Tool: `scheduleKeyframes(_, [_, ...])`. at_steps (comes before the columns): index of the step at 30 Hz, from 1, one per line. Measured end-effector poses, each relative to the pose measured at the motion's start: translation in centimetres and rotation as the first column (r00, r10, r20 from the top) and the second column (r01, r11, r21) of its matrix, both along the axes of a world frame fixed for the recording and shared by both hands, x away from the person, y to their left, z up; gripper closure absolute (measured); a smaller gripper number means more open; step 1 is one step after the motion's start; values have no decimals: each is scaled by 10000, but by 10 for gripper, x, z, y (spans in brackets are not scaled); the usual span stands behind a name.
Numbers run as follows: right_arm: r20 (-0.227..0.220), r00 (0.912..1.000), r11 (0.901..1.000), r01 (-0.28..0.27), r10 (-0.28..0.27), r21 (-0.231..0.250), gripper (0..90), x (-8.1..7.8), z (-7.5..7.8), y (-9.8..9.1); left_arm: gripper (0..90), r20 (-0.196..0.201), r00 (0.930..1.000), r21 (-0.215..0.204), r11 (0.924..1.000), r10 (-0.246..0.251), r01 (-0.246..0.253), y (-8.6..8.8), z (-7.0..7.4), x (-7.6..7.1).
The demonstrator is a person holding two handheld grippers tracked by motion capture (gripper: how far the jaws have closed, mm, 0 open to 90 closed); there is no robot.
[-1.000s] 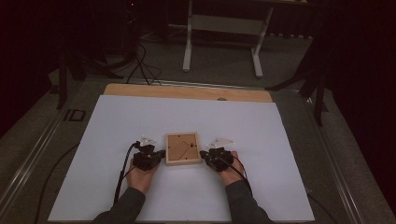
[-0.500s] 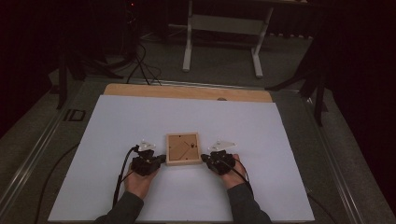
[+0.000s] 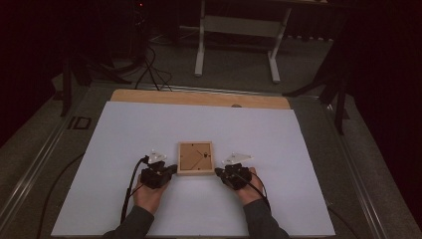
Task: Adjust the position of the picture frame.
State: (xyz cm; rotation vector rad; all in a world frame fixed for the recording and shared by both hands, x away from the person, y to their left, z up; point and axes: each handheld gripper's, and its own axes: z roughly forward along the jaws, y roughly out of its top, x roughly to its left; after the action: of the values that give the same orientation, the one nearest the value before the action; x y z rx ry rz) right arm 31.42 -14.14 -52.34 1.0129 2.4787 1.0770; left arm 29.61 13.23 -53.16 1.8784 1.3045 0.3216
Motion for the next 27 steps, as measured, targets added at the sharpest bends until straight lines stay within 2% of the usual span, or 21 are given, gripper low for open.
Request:
scheduleKeyframes(8, [87, 9999, 9999, 133, -134, 90, 900, 3, 0, 1, 899, 11, 9997, -67, 9996, 263, -263, -3, 0, 4])
scheduleKeyframes(27, [135, 9989, 9989, 449, -451, 141, 900, 7, -1, -2, 898, -9, 9998, -138, 9997, 215, -215, -6, -1, 4])
